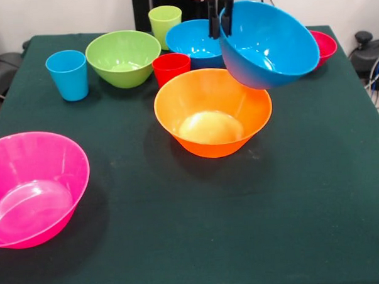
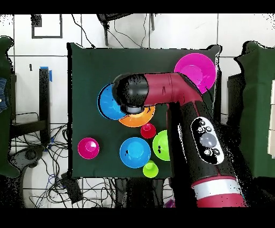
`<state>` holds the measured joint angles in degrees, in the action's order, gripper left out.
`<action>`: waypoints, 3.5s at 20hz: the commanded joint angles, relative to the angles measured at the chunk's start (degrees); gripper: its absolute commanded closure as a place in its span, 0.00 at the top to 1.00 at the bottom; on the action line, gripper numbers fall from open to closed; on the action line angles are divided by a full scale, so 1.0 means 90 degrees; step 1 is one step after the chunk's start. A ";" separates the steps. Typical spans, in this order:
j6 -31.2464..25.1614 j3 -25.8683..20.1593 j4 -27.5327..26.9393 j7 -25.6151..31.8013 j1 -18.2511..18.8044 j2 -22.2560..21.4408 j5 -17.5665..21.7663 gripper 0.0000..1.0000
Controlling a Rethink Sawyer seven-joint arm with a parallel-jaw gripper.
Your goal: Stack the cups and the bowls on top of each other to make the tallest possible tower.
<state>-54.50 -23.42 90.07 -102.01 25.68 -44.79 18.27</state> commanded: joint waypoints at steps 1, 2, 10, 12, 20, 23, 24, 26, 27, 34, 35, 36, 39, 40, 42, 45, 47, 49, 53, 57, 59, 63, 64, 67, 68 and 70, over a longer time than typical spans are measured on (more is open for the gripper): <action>0.0934 -0.0409 0.1290 0.0902 0.0104 -0.0267 0.0536 0.00; 0.1011 -0.0412 0.1283 0.0912 0.0114 -0.0238 0.0583 0.00; 0.1387 -0.0693 0.0520 0.1573 0.0470 0.0391 0.1222 0.00; 0.1271 -0.0824 0.0270 0.1826 0.0578 0.0547 0.1372 0.00; 0.0757 -0.1311 -0.0301 0.2496 0.1017 0.0951 0.1705 0.00; 0.0516 -0.1490 -0.0585 0.2740 0.1172 0.1145 0.1782 0.00; 0.0443 -0.1537 -0.0674 0.2819 0.1196 0.1199 0.1809 0.00; 0.0306 -0.1650 -0.0814 0.3000 0.1266 0.1301 0.1829 0.00; 0.0267 -0.1696 -0.0839 0.3047 0.1286 0.1326 0.1832 0.00; 0.0036 -0.1648 -0.0851 0.2779 0.1152 0.1297 0.1785 0.00; 0.0028 -0.1643 -0.0784 0.2794 0.1126 0.1262 0.1804 0.00; 0.0016 -0.1639 -0.0775 0.2765 0.1109 0.1258 0.1792 0.00; 0.0095 -0.1677 -0.0605 0.2604 0.1154 0.1213 0.1725 1.00; 0.0102 -0.1679 -0.0573 0.2570 0.1159 0.1202 0.1709 1.00; 0.0104 -0.1674 -0.0533 0.2504 0.1143 0.1174 0.1717 1.00; 0.0072 -0.1680 -0.0481 0.2480 0.1180 0.1162 0.1695 1.00; 0.0073 -0.1692 -0.0466 0.2484 0.1193 0.1161 0.1693 1.00; 0.0072 -0.1680 -0.0456 0.2452 0.1193 0.1159 0.1694 1.00; 0.0130 -0.1536 -0.0497 0.2335 0.1064 0.1082 0.1887 1.00; 0.0048 -0.1493 -0.0519 0.2225 0.0986 0.1044 0.1866 1.00; 0.0025 -0.1446 -0.0520 0.2132 0.0919 0.1007 0.1877 1.00; -0.0082 -0.1373 -0.0584 0.2038 0.0792 0.0960 0.1894 1.00; -0.0118 -0.1372 -0.0601 0.2054 0.0782 0.0950 0.1882 1.00; -0.0398 -0.1426 -0.0711 0.2124 0.0804 0.0895 0.1694 1.00; -0.0467 -0.1451 -0.0758 0.2191 0.0816 0.0888 0.1668 1.00; -0.0542 -0.1525 -0.0895 0.2443 0.0861 0.0874 0.1701 1.00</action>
<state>-50.09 -36.83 85.18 -93.55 34.44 -36.61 31.58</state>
